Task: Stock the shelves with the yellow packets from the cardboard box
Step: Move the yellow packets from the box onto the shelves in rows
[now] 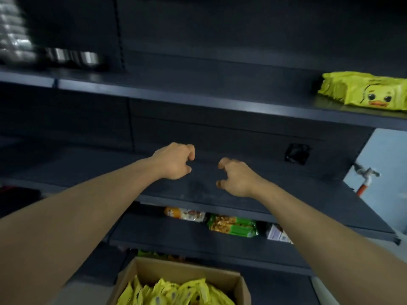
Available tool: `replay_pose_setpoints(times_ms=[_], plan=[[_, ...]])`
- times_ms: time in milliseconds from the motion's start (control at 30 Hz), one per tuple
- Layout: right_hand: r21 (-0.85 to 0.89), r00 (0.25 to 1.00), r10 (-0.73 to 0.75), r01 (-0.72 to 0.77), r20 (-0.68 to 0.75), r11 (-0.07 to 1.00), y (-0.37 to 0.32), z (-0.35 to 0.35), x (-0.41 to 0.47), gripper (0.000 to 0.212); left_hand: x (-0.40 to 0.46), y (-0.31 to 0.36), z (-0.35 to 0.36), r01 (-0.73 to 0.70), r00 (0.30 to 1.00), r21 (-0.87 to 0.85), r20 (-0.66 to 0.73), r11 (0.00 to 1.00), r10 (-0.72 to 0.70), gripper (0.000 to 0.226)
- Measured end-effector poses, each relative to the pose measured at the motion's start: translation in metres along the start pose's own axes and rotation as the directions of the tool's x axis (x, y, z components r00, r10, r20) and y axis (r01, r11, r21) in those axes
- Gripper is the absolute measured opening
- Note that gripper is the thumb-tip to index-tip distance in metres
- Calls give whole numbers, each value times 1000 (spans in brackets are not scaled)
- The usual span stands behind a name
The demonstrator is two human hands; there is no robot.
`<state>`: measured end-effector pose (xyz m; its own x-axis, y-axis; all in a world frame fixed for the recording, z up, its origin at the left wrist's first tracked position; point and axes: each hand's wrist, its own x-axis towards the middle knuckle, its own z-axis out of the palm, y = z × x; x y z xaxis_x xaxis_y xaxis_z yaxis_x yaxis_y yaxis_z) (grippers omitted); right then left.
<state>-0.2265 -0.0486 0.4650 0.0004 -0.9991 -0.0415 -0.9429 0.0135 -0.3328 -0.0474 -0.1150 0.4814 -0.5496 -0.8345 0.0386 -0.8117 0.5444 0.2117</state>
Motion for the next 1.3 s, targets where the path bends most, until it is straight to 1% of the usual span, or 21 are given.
replay_pose_setpoints(times_ms=[167, 300, 367, 500, 600, 700, 833, 933, 1000, 1100, 1200, 1233, 1300], plan=[[28, 987, -10, 5, 159, 1000, 7, 68, -5, 48, -28, -41, 55, 139, 979, -37, 158, 990, -131, 28], [76, 956, -16, -6, 292, 997, 25, 119, -10, 56, -47, -58, 112, 233, 936, -42, 281, 971, -213, 31], [87, 933, -9, -23, 359, 996, 38, 145, -12, 56, -58, -62, 144, 274, 904, -39, 350, 961, -244, 33], [70, 870, 24, -67, 493, 995, 69, 201, -12, 48, -78, -66, 203, 356, 838, -19, 450, 934, -310, 30], [67, 819, 43, -99, 572, 993, 91, 245, -13, 45, -90, -68, 246, 391, 792, -19, 516, 920, -326, 32], [63, 790, 60, -123, 610, 990, 110, 288, -16, 48, -97, -72, 289, 426, 752, -22, 565, 904, -340, 32], [72, 756, 108, -201, 645, 977, 134, 343, -20, 43, -98, -82, 350, 501, 682, -13, 622, 865, -386, 34], [87, 752, 156, -273, 641, 958, 154, 378, -26, 43, -89, -81, 395, 489, 645, 14, 667, 872, -372, 38], [75, 740, 188, -306, 646, 949, 166, 402, -32, 43, -81, -75, 423, 480, 626, 33, 687, 877, -369, 46], [89, 712, 237, -388, 660, 917, 182, 438, -45, 42, -69, -67, 466, 462, 644, 57, 665, 885, -379, 66], [81, 719, 268, -411, 641, 908, 190, 472, -56, 40, -58, -60, 507, 464, 668, 89, 618, 881, -414, 83], [74, 725, 273, -408, 632, 910, 192, 483, -59, 41, -55, -58, 520, 470, 673, 93, 605, 878, -425, 85], [61, 738, 292, -411, 608, 910, 194, 502, -62, 43, -48, -54, 542, 486, 685, 97, 575, 869, -447, 83]])
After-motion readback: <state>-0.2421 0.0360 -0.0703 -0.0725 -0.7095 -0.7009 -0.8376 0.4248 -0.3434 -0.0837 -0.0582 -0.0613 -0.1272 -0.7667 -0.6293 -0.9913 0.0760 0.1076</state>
